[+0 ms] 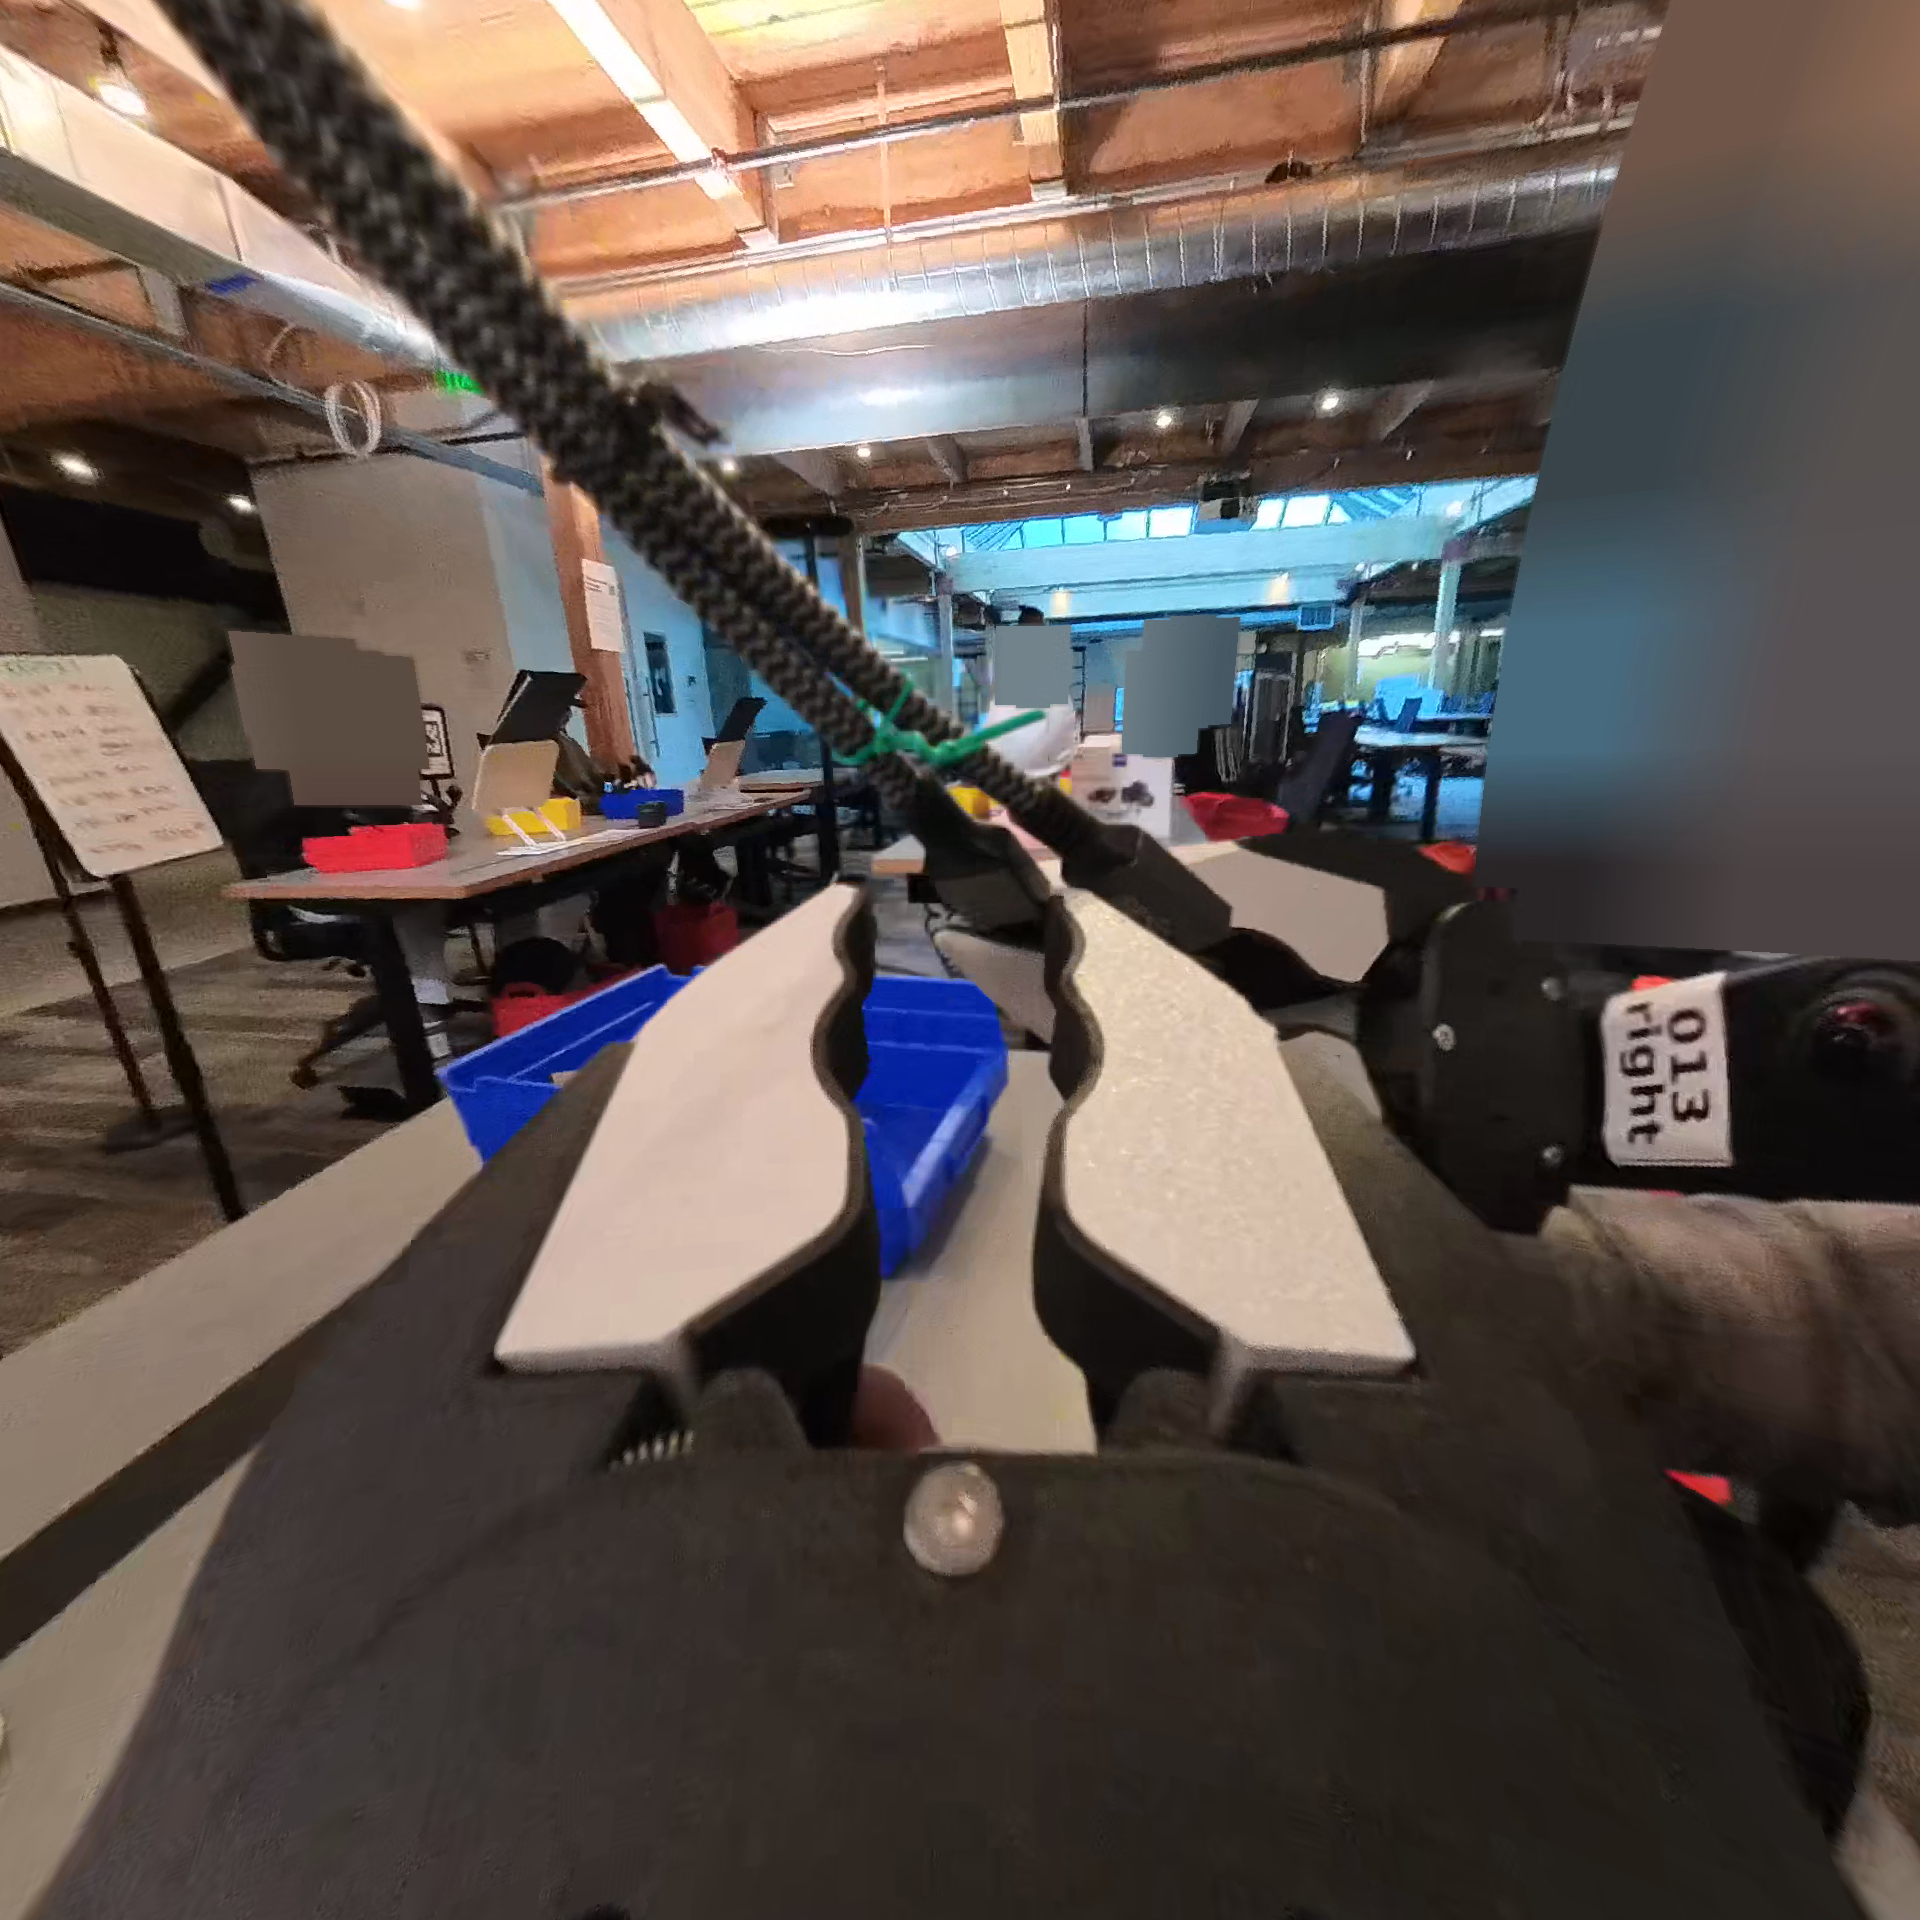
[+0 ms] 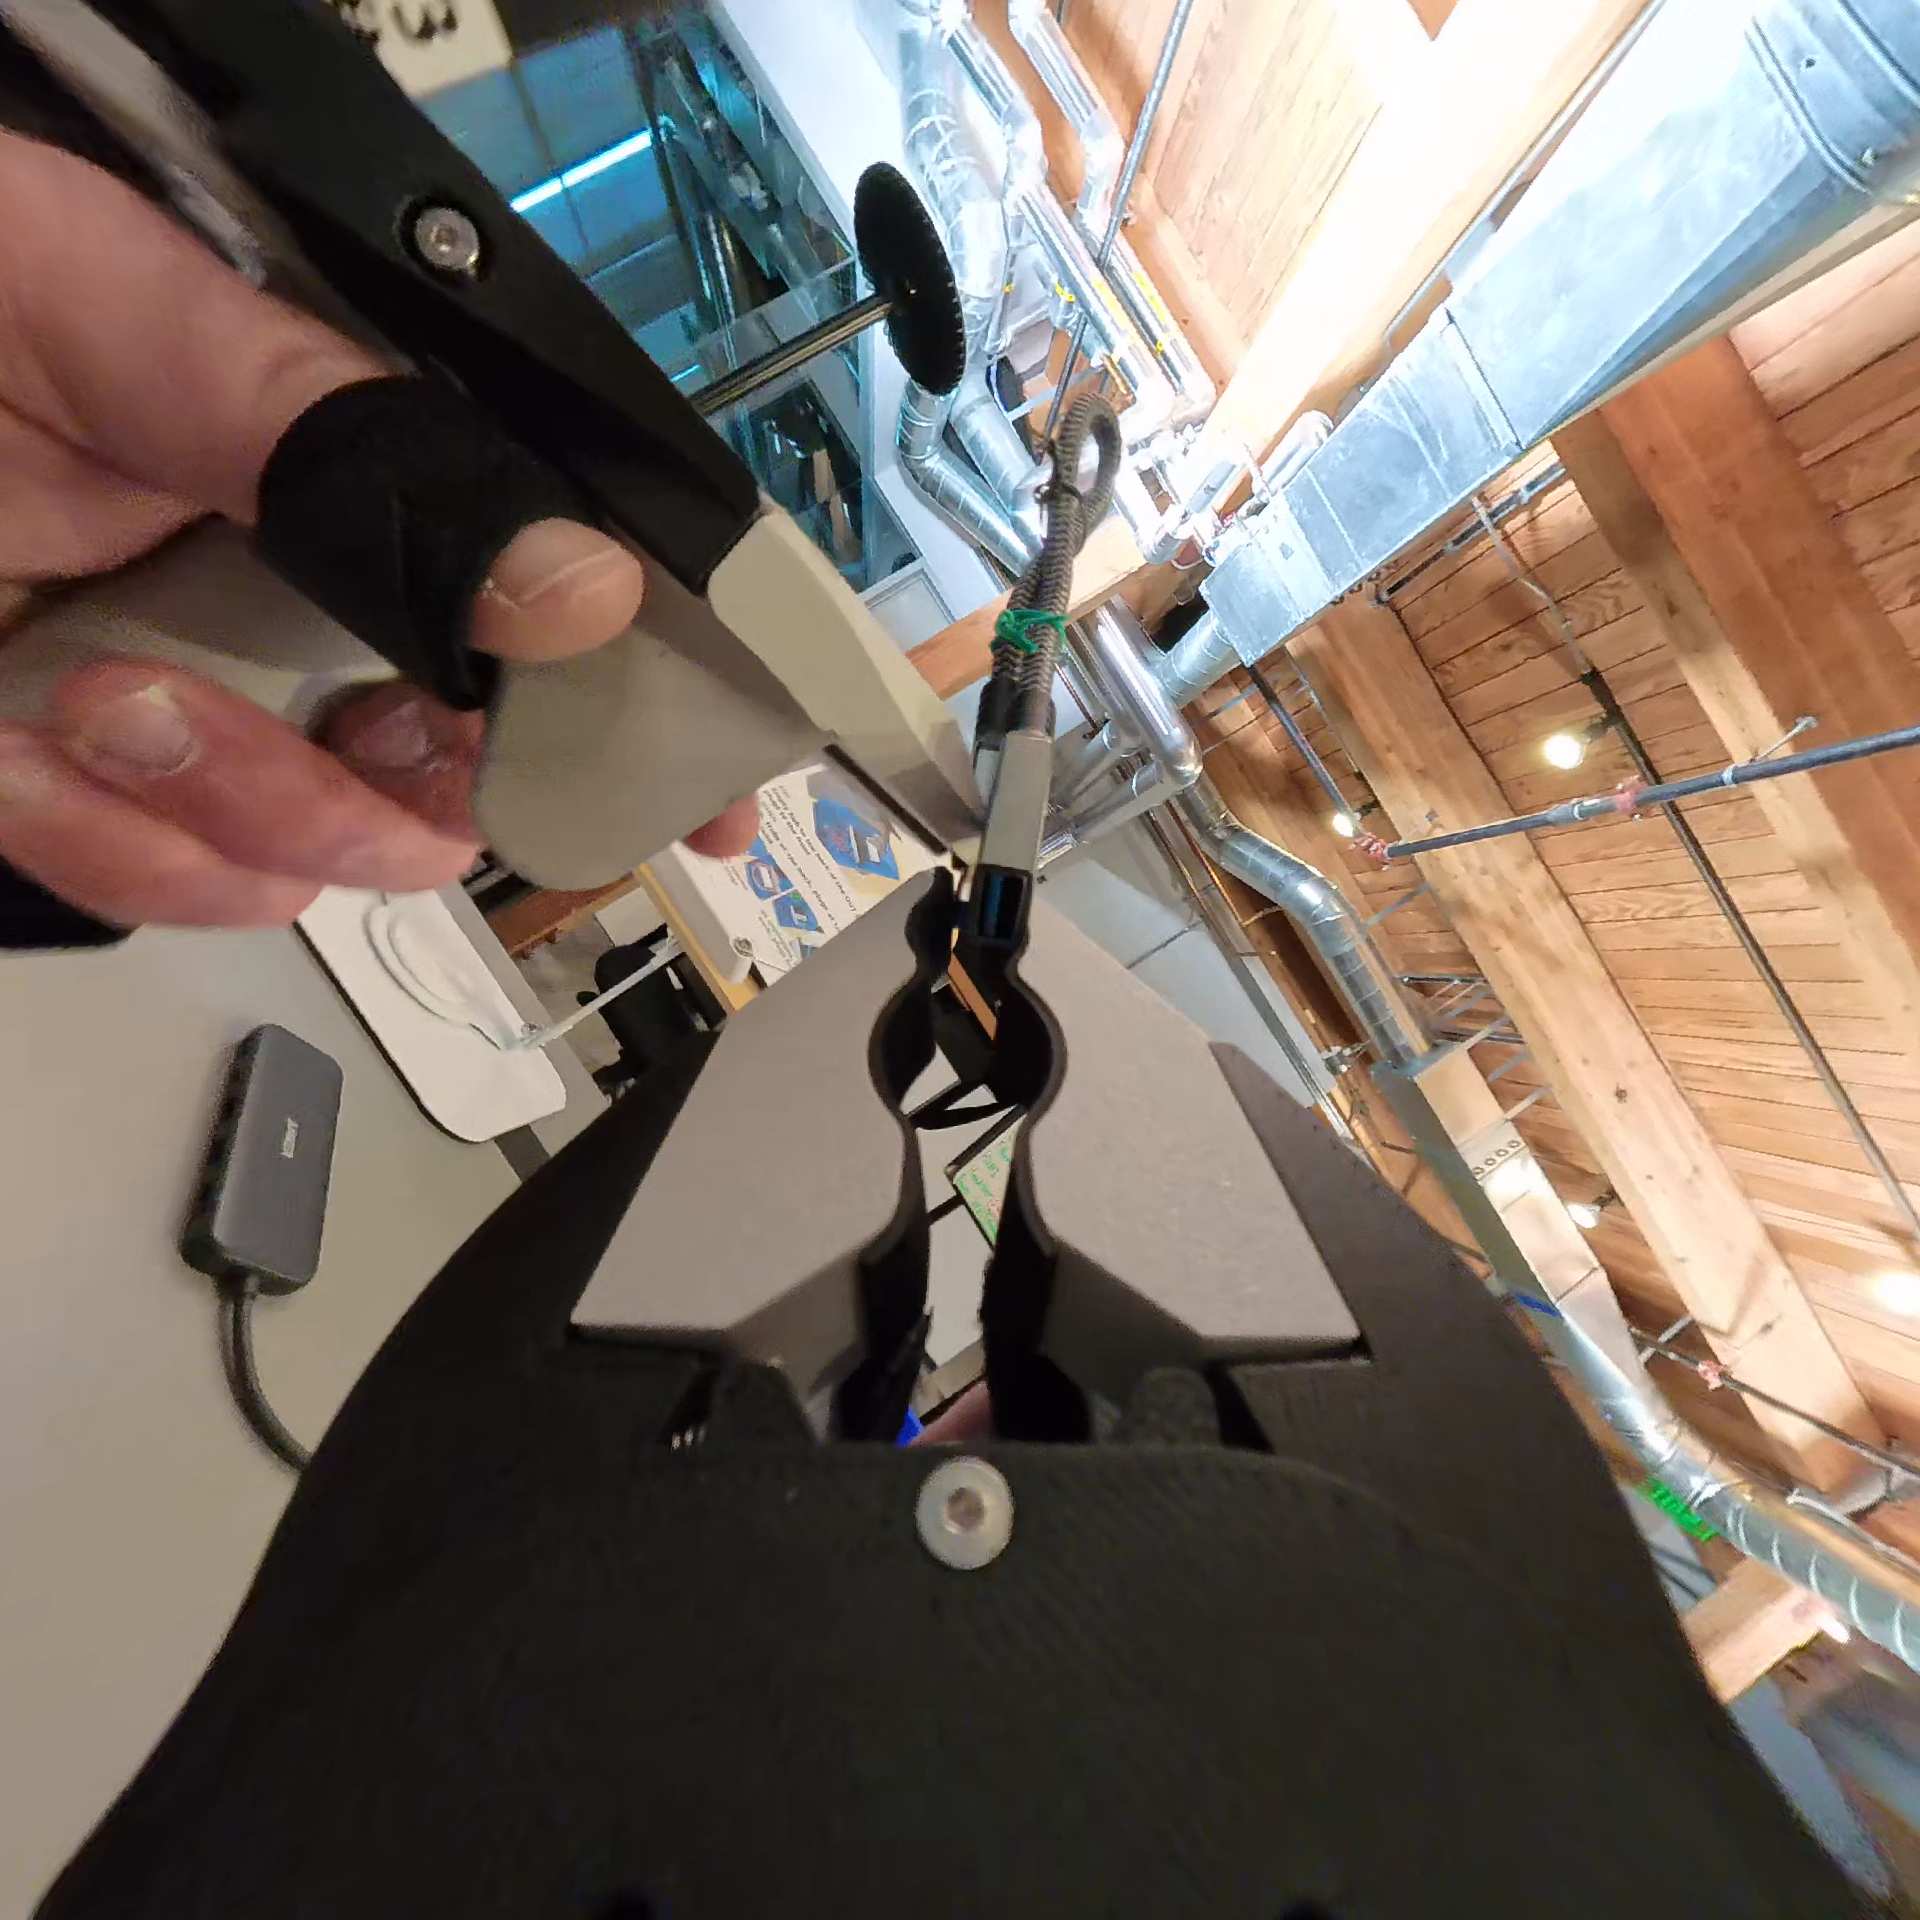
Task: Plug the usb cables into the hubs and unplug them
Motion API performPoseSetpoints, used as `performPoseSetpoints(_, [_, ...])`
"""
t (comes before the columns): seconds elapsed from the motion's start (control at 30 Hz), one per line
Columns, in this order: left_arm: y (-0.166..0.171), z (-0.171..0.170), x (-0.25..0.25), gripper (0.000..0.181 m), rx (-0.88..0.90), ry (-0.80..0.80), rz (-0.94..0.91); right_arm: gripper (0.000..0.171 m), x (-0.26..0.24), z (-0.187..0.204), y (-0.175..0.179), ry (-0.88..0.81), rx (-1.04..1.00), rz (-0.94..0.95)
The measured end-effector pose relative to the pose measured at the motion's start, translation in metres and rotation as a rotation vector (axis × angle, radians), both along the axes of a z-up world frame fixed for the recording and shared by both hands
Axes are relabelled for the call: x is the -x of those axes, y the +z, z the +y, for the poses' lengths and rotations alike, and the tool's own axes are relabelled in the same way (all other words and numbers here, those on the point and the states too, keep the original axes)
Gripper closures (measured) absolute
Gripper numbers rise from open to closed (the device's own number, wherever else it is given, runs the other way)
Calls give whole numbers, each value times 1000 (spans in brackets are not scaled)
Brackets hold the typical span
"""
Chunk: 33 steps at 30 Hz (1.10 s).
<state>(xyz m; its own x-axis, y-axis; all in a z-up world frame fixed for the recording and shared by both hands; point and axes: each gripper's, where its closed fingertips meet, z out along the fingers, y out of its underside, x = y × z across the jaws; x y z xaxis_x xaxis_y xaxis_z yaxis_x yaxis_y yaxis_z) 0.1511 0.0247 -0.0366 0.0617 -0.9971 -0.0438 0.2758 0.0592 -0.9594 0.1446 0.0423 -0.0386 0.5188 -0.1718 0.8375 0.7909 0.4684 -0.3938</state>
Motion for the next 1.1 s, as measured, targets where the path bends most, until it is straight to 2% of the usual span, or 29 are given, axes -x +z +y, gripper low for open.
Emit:
performPoseSetpoints(0.1, [15, -2, 7, 146, 3, -55, -39, 170, 10, 0, -12, 47, 30, -59])
performPoseSetpoints(0.13, [17, 0, 6, 149, -33, -22, -24, 170, 16, -2, -14, 75, 36, -51])
performPoseSetpoints(0.17, [10, 2, 2, 149, -63, 5, 35, 171, 19, -4, -13, 88, 36, -41])
performPoseSetpoints(0.33, [7, -4, 7, 144, -54, -115, 82, 170, 8, 0, -11, 60, 50, -18])
performPoseSetpoints(0.47, [-7, -4, 7, 143, -165, -108, 229, 171, 7, 0, -12, 80, 57, -22])
performPoseSetpoints(0.57, [-10, -2, 5, 151, -161, -92, 239, 171, 9, 0, -15, 94, 60, -57])
performPoseSetpoints(0.67, [-21, -10, 5, 161, -121, -209, 323, 170, 10, -2, -21, 134, 83, -102])
performPoseSetpoints(0.83, [-34, -12, 7, 158, -88, -266, 436, 170, 11, -5, -29, 128, 88, -240])
performPoseSetpoints(0.9, [-37, -14, 8, 155, -24, -309, 457, 170, 12, -5, -33, 112, 88, -287])
performPoseSetpoints(1.1, [-42, -9, 5, 160, -67, -245, 486, 170, 10, -4, -38, 93, 120, -334])
